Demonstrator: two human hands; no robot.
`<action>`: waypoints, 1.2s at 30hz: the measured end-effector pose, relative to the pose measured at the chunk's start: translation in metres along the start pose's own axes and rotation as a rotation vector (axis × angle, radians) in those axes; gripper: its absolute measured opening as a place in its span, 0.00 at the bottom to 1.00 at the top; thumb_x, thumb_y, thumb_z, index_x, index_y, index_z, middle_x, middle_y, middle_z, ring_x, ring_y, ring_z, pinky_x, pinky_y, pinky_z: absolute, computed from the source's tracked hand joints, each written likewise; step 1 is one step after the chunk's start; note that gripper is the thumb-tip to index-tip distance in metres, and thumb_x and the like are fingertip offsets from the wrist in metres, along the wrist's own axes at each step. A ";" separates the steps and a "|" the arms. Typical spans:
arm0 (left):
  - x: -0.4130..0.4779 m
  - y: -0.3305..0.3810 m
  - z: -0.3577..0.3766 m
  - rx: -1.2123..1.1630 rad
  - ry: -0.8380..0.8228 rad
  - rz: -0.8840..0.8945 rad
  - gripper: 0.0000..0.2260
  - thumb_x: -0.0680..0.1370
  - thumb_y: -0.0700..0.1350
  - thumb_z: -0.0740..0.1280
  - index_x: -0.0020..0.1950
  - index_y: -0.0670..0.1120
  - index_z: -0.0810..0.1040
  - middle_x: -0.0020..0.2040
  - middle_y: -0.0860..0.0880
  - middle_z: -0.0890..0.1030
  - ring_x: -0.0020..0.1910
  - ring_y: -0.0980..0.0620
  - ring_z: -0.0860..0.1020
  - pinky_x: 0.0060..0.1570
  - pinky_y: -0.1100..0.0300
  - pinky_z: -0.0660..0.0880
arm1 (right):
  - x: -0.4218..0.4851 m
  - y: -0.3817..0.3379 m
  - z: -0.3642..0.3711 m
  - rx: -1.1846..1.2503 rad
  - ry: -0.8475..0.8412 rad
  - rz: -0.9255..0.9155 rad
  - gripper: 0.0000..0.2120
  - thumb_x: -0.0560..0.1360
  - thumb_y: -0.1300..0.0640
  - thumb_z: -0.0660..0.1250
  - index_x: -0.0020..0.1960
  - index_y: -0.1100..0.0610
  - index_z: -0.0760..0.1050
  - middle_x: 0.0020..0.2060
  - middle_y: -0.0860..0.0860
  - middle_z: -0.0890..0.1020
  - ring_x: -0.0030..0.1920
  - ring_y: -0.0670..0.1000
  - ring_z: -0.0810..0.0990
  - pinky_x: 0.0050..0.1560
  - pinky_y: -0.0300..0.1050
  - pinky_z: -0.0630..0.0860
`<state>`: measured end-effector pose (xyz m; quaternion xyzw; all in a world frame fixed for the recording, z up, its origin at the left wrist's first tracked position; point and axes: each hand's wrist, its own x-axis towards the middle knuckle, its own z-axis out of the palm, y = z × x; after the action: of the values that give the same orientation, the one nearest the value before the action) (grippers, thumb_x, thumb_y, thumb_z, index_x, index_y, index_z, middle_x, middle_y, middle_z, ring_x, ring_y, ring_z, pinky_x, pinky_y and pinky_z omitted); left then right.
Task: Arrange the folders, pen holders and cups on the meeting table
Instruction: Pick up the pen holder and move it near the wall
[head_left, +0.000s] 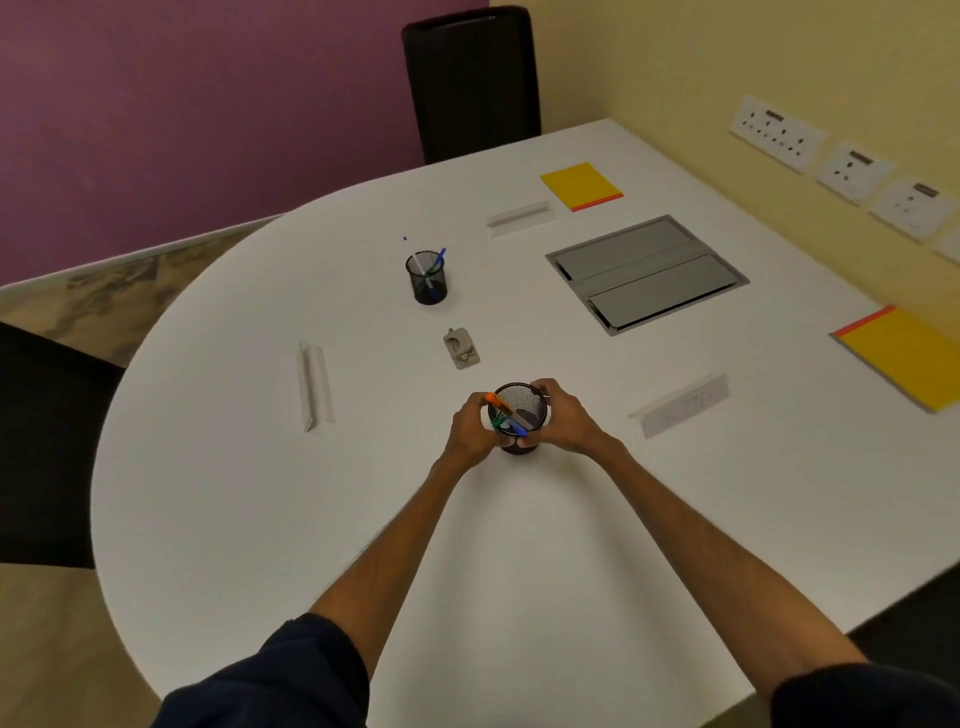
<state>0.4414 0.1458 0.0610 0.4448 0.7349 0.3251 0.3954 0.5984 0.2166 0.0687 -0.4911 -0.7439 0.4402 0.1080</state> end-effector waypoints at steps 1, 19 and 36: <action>-0.008 0.003 0.001 -0.012 -0.020 0.019 0.29 0.67 0.34 0.78 0.65 0.39 0.71 0.64 0.42 0.76 0.63 0.46 0.73 0.56 0.62 0.69 | -0.010 0.000 -0.002 0.017 0.012 0.011 0.42 0.61 0.61 0.83 0.69 0.60 0.64 0.65 0.57 0.76 0.64 0.57 0.76 0.64 0.54 0.76; -0.143 0.059 0.043 -0.016 -0.323 0.430 0.28 0.66 0.34 0.79 0.64 0.38 0.73 0.63 0.41 0.78 0.62 0.43 0.77 0.60 0.53 0.77 | -0.230 0.002 -0.028 0.081 0.402 0.107 0.44 0.62 0.60 0.82 0.73 0.60 0.65 0.67 0.56 0.75 0.67 0.55 0.74 0.68 0.50 0.73; -0.225 0.185 0.186 -0.091 -0.499 0.665 0.29 0.70 0.41 0.77 0.69 0.41 0.72 0.66 0.43 0.78 0.63 0.45 0.76 0.59 0.52 0.76 | -0.392 0.067 -0.149 0.204 0.726 0.189 0.46 0.62 0.56 0.83 0.75 0.58 0.64 0.69 0.55 0.74 0.69 0.54 0.73 0.70 0.53 0.71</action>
<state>0.7422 0.0373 0.1921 0.7050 0.4179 0.3494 0.4543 0.9232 -0.0172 0.2117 -0.6679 -0.5612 0.3177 0.3715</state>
